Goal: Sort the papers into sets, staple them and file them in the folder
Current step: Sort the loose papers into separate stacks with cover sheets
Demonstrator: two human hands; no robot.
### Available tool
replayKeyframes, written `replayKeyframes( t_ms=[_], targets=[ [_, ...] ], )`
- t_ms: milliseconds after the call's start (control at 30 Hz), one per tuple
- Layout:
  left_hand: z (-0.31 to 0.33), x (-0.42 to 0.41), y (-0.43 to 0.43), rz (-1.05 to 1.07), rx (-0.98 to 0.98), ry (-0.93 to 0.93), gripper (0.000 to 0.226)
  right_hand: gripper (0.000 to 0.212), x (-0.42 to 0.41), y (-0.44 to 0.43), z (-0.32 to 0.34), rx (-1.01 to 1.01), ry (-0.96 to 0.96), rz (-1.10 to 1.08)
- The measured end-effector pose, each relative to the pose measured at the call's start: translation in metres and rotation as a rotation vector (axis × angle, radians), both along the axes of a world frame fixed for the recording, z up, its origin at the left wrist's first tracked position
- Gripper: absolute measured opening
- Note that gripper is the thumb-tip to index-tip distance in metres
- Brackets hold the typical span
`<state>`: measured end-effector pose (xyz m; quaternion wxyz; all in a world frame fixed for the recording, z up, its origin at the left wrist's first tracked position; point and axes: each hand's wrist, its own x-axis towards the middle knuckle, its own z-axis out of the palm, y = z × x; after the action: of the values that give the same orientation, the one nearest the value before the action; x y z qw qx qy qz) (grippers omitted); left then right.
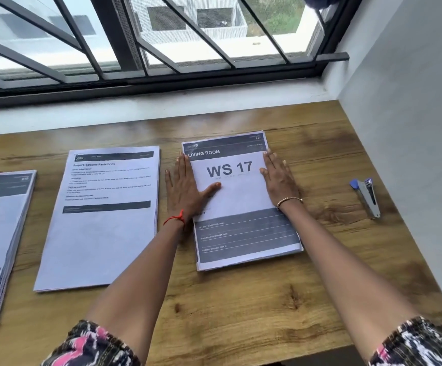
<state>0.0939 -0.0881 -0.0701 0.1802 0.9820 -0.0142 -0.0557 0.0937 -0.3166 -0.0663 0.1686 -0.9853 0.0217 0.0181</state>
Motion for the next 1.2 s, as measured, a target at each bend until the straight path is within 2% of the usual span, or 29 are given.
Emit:
replayKeyframes(
  t_ms=[233, 367, 433, 533, 600, 667, 767, 1000, 1200],
  targets=[
    [-0.003, 0.001, -0.002, 0.035, 0.037, -0.033, 0.11, 0.048, 0.001, 0.0, 0.001, -0.021, 0.014, -0.004],
    [0.0, 0.004, -0.001, 0.033, 0.001, 0.026, 0.117, 0.048, 0.0, 0.004, 0.01, -0.117, 0.063, -0.023],
    [0.009, 0.002, -0.001, 0.037, -0.056, 0.043, 0.108, 0.049, -0.004, 0.012, 0.018, -0.147, 0.007, -0.057],
    [0.028, -0.015, -0.014, 0.031, 0.043, -0.169, 0.081, 0.048, -0.018, 0.04, 0.026, -0.07, -0.104, -0.017],
    [0.036, -0.039, -0.031, 0.019, 0.006, -0.248, 0.072, 0.048, -0.032, 0.061, 0.026, -0.019, -0.099, 0.06],
    [0.033, -0.066, -0.045, -0.002, -0.065, -0.213, 0.07, 0.058, -0.046, 0.074, 0.025, 0.022, -0.078, 0.11],
    [0.017, -0.09, -0.049, 0.025, -0.027, -0.153, 0.072, 0.074, -0.065, 0.078, 0.02, -0.003, -0.044, 0.186],
    [-0.003, -0.108, -0.046, 0.089, 0.063, -0.075, 0.071, 0.072, -0.091, 0.064, -0.003, -0.072, 0.01, 0.203],
    [-0.005, -0.109, -0.048, 0.107, 0.11, -0.042, 0.074, 0.082, -0.091, 0.027, -0.004, -0.13, 0.026, 0.154]
  ],
)
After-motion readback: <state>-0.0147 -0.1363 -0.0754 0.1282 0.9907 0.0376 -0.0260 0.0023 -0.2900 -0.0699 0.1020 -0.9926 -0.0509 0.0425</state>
